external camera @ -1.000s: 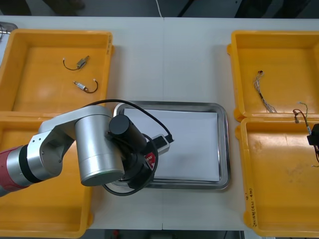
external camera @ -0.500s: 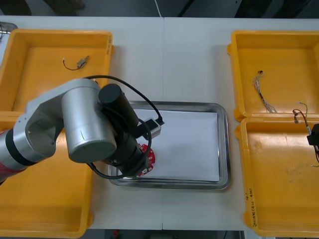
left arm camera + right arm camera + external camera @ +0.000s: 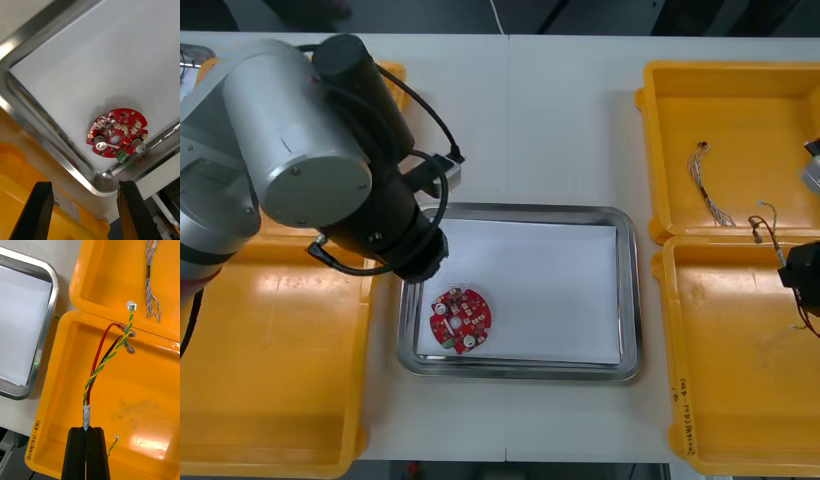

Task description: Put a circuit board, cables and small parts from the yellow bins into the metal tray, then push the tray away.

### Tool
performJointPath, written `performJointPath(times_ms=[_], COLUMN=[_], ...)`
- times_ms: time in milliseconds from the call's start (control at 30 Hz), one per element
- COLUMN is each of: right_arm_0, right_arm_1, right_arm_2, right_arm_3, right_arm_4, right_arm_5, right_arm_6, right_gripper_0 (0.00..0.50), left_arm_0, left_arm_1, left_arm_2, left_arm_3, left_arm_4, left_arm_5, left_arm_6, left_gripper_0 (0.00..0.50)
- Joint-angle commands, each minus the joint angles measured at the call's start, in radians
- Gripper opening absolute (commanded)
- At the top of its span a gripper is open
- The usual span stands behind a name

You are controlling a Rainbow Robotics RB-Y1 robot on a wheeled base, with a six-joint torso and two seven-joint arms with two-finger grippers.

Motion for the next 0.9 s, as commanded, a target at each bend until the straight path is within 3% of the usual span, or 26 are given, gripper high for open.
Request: performJointPath(times_ms=[33, 433, 900], right_arm_0=[-0.072, -0.216, -0.384], right_arm_1=[-0.043, -0.041, -0.031], right_arm_2=[0.058, 0.247, 0.528], right_arm_3=[-0.028, -0.028, -0.028], right_arm_4=[-0.016, -0.017, 0.009], right_arm_5=[0.004, 0.004, 0.004], right_arm_6=[0.045, 0.042, 0.059], right_gripper_0=[0.000, 0.000, 0.000], left_arm_0=[-0.052, -0.164, -0.190], left_arm_1=[-0.014, -0.012, -0.004], left_arm_2=[0.098, 0.197, 0.341], left_arm_3=[0.058, 0.315, 0.464], left_arm_4=[0.007, -0.090, -0.203], left_arm_5=[0.018, 0.029, 0.002], left_arm_6=[0.094, 0.108, 0.113], left_gripper_0=[0.500, 0.500, 0.500])
